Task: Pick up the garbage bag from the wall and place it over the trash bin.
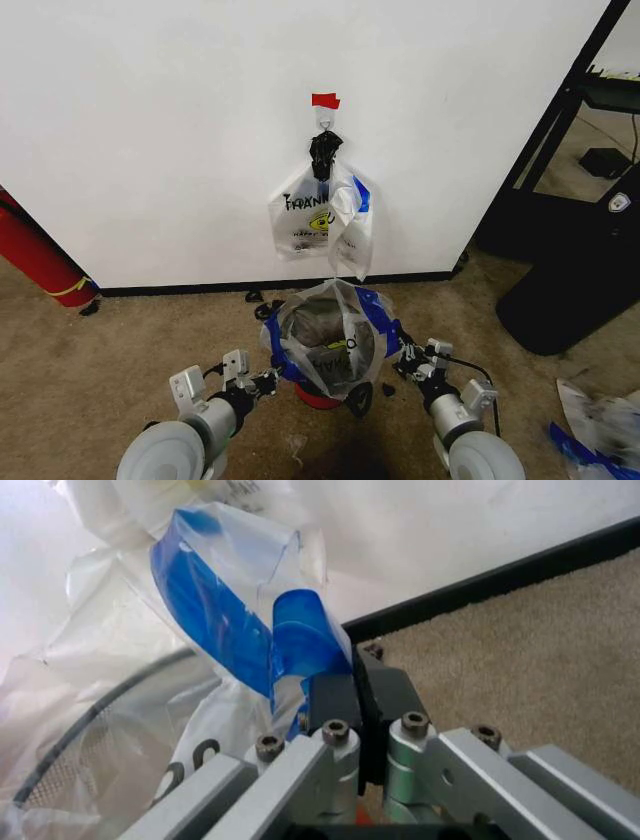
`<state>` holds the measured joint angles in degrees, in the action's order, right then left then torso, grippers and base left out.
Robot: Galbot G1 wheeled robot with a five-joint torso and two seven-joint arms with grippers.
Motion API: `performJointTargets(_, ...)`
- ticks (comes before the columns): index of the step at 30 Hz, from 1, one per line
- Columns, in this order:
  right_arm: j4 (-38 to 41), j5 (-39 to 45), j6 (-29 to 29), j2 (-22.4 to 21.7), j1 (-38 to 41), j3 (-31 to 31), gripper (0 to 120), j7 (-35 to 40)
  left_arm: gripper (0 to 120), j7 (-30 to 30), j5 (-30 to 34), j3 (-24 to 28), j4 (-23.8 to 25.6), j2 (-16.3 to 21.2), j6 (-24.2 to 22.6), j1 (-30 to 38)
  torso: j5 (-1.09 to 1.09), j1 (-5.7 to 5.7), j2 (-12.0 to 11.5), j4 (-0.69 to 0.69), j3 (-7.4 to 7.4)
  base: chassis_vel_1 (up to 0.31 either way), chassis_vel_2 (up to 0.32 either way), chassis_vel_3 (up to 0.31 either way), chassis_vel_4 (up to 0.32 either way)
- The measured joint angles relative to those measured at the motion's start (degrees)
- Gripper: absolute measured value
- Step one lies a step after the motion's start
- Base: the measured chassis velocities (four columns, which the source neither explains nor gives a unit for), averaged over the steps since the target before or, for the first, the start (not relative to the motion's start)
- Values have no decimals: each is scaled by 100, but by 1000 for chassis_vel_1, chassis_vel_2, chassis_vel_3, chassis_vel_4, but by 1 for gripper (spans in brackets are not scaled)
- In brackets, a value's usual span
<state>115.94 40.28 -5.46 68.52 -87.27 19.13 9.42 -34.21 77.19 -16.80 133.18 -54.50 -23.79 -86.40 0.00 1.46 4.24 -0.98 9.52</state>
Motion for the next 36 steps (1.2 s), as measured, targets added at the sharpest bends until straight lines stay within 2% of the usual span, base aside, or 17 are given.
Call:
performJointTargets(5,106,38,-75,12,-65,18,0,105,0,-85,4,-133,164,65,11,-114,0,0,0,0,0,0,0,0,0)
performJointTargets(11,356,95,-635,9,-192,37,0,613,0,-564,25,-225,430,114,-279,-345,0,0,0,0,0,0,0,0,0)
performJointTargets(24,373,51,-1109,-76,-204,177,0,1004,0,-761,72,-158,329,216,-619,-462,0,0,0,0,0,0,0,0,0)
performJointTargets(31,277,-1,-1197,-20,-130,34,0,987,0,-786,81,5,303,227,-734,-481,0,0,0,0,0,0,0,0,0)
performJointTargets(36,288,-54,-1231,-4,-158,-33,0,932,0,-822,128,-61,387,297,-811,-535,0,0,0,0,0,0,0,0,0)
